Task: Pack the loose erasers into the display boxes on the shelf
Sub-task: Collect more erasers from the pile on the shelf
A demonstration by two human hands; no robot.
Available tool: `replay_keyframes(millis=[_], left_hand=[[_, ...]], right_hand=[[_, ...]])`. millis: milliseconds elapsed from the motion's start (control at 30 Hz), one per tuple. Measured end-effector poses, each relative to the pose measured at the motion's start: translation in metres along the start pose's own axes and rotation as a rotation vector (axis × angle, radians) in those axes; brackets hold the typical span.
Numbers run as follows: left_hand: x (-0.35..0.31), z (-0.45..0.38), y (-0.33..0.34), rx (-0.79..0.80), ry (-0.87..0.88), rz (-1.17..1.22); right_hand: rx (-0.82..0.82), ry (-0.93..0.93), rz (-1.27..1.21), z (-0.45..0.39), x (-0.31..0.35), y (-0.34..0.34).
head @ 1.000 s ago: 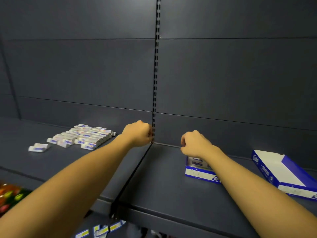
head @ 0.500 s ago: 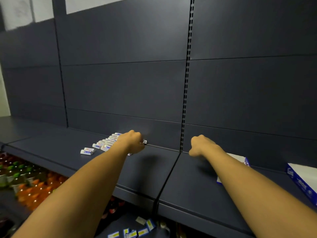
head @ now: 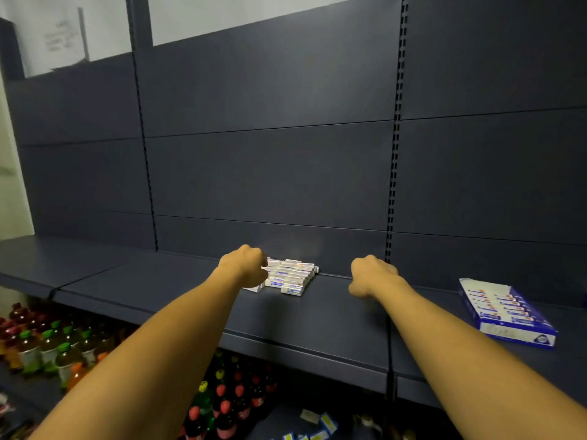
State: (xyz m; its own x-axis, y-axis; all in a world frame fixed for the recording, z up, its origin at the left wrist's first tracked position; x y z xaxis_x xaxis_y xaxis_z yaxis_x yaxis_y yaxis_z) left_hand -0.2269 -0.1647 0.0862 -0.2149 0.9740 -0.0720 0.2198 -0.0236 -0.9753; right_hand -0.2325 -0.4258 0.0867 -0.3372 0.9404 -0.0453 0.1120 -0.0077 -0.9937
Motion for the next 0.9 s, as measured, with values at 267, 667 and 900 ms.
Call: replay_keyframes(millis=[267, 667, 900], left_hand=[[0.041, -0.016, 0.02, 0.013, 0.05, 0.08], [0.032, -0.069, 0.056, -0.001, 0.221, 0.067], [0.02, -0.1, 0.082, -0.112, 0.341, -0.089]], right_hand=[[-0.01, -0.021, 0.031, -0.026, 0.055, 0.003], [-0.111, -0.018, -0.087, -0.094, 0.066, 0.035], [-0.347, -0.032, -0.269, -0.122, 0.058, 0.065]])
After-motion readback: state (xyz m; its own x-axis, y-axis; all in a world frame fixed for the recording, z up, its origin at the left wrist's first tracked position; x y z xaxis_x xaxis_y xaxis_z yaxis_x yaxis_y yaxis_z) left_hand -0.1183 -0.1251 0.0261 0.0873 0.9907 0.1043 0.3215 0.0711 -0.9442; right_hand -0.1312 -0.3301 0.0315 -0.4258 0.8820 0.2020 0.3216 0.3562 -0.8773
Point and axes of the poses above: each hand's wrist, its own z-axis away from the middle knuckle, its own y-axis out of the palm, x = y × z, the point moved 2 cm from there along -z, towards the middle knuckle, and after that the axes turned 12 degrees about -y, right-handed, at the moved point
